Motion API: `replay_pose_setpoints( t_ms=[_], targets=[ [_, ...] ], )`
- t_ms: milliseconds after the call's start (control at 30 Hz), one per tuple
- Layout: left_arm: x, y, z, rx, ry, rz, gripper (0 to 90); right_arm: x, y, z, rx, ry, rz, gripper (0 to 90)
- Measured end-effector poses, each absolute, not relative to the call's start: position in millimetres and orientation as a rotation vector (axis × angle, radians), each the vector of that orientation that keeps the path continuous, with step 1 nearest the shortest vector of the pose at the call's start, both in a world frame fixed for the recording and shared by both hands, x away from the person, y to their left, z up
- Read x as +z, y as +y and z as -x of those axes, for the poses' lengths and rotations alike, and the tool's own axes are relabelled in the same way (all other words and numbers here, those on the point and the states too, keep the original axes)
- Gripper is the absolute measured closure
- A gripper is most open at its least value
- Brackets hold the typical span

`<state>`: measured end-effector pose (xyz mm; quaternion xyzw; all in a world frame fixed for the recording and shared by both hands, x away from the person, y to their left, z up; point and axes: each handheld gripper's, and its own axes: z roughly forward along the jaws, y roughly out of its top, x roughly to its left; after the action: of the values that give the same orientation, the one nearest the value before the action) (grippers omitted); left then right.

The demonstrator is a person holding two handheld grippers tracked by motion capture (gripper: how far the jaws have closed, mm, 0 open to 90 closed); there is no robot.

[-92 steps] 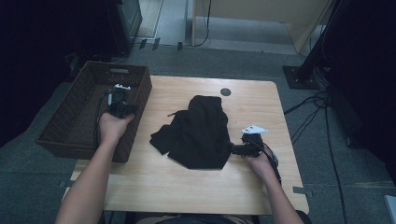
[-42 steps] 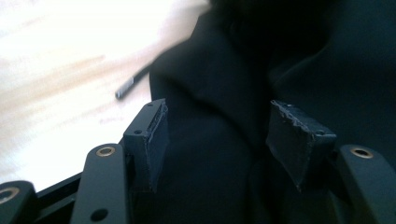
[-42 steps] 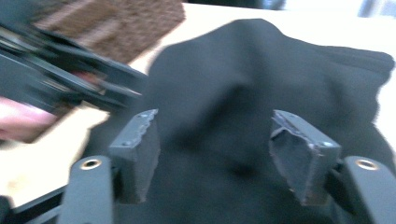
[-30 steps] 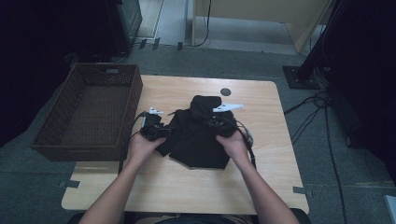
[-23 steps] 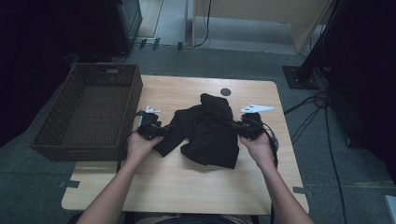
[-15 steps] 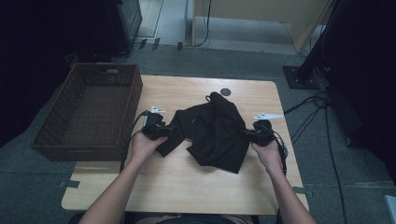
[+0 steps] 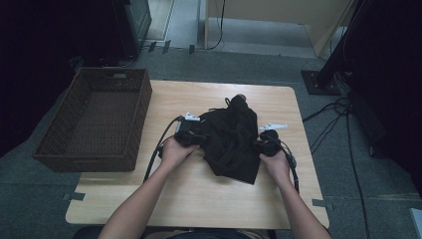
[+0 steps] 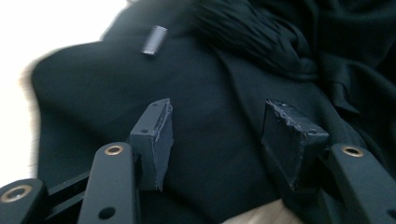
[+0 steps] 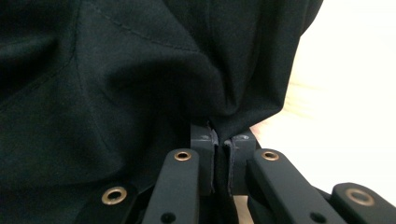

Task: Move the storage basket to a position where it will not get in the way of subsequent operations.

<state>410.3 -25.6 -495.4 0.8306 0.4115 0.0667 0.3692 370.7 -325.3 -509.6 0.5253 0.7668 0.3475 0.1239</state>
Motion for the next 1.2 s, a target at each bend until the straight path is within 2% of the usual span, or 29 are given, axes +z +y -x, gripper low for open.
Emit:
replay_pose_setpoints(
  t_ms=[300, 500, 633, 667, 733, 833, 1000, 1067, 1200],
  targets=[
    [-503, -15, -405, 0.257, 1.076, -2.161, 46.5, -513, -304, -375, 1.068, 2.225, -1.502, 84.9],
    [-500, 12, -387, 0.193, 1.193, -2.109, 47.8, -512, -277, -371, 1.061, 2.287, -1.427, 83.8],
    [-487, 26, -384, 0.156, 1.21, -2.052, 47.8, -507, -275, -367, 1.051, 2.328, -1.416, 73.9],
    [-483, 27, -385, 0.158, 1.208, -2.033, 47.6, -503, -279, -367, 1.091, 2.305, -1.436, 69.0],
    [-472, 23, -390, 0.176, 1.189, -2.029, 46.2, -493, -283, -366, 1.121, 2.252, -1.418, 59.0],
    [-463, 14, -396, 0.197, 1.156, -2.045, 44.3, -472, -287, -366, 1.14, 2.171, -1.366, 51.6],
    [-467, -6, -411, 0.165, 1.188, -2.06, 40.7, -452, -282, -374, 1.219, 2.146, -1.357, 44.2],
    [-474, -12, -415, 0.192, 1.221, -2.072, 37.5, -448, -275, -376, 1.232, 2.136, -1.339, 41.8],
    [-487, -13, -426, 0.189, 1.27, -2.063, 37.2, -444, -268, -378, 1.269, 2.134, -1.345, 40.1]
  ],
)
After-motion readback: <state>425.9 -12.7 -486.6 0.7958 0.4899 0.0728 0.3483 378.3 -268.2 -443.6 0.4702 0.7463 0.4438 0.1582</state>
